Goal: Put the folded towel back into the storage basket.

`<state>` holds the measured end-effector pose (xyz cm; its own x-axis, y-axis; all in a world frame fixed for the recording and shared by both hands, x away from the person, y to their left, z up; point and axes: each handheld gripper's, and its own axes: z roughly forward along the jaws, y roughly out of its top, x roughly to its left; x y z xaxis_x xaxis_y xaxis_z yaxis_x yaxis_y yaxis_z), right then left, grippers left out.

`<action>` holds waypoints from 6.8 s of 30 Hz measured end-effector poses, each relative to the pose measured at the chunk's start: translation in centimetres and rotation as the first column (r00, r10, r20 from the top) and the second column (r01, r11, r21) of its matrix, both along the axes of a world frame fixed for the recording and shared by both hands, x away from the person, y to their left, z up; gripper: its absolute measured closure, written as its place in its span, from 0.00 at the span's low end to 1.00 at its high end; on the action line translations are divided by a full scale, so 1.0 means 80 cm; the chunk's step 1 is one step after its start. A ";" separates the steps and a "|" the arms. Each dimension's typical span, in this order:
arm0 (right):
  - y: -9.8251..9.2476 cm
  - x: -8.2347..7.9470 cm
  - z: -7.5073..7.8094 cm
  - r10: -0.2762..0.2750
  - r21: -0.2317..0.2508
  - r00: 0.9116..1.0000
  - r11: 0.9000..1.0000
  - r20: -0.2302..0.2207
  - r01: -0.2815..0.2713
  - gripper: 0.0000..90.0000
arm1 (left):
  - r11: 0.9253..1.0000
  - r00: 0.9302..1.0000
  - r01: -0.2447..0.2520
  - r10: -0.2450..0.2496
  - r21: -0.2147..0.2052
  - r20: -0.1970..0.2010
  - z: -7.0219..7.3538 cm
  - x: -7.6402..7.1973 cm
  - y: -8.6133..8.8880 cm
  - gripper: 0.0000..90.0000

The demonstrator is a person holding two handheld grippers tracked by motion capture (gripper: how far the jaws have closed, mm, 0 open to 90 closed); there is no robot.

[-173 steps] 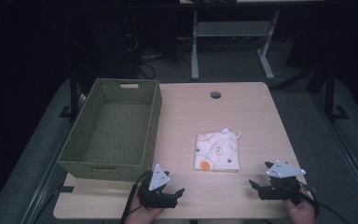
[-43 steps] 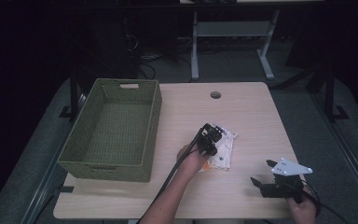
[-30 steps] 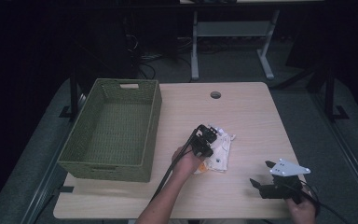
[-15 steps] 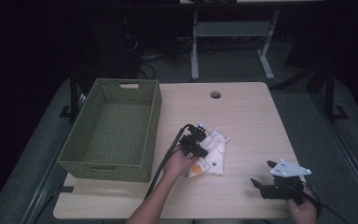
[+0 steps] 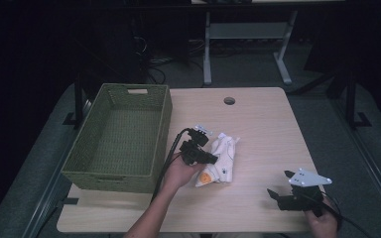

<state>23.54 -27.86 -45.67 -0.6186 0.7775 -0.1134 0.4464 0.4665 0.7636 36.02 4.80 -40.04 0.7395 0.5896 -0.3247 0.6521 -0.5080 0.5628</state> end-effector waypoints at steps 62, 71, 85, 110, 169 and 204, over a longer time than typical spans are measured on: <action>-0.002 0.001 -0.003 -0.001 0.019 1.000 1.000 -0.018 0.002 0.15 | 0.921 0.987 -0.116 0.065 -0.372 -0.147 0.083 0.001 0.169 0.91; 0.002 0.001 -0.004 0.010 0.004 1.000 1.000 -0.017 -0.010 0.15 | 0.909 0.986 -0.137 0.086 -0.393 -0.144 0.094 0.000 0.200 0.92; 0.006 0.001 -0.005 0.027 -0.017 1.000 0.999 -0.016 -0.027 0.15 | 0.891 0.982 -0.171 0.118 -0.421 -0.149 0.105 -0.002 0.239 0.91; 0.011 0.001 -0.007 0.035 -0.035 0.999 0.999 -0.024 -0.036 0.15 | 0.896 0.956 -0.291 0.257 -0.336 -0.144 0.100 -0.002 0.330 0.91; 0.002 0.004 -0.009 0.009 -0.008 1.000 1.000 -0.025 -0.009 0.15 | 0.878 0.992 -0.065 0.108 0.474 -0.063 0.021 0.067 0.272 0.92; 0.000 0.007 -0.012 0.000 -0.013 0.999 1.000 -0.040 -0.001 0.15 | 0.693 0.941 -0.226 0.337 0.684 -0.031 -0.011 0.113 0.289 0.69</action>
<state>24.13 -27.87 -46.64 -0.6233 0.7758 -0.0983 0.4765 0.4765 0.7388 45.02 27.96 -40.95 0.4805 0.8651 0.1441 0.8704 -0.4905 0.0422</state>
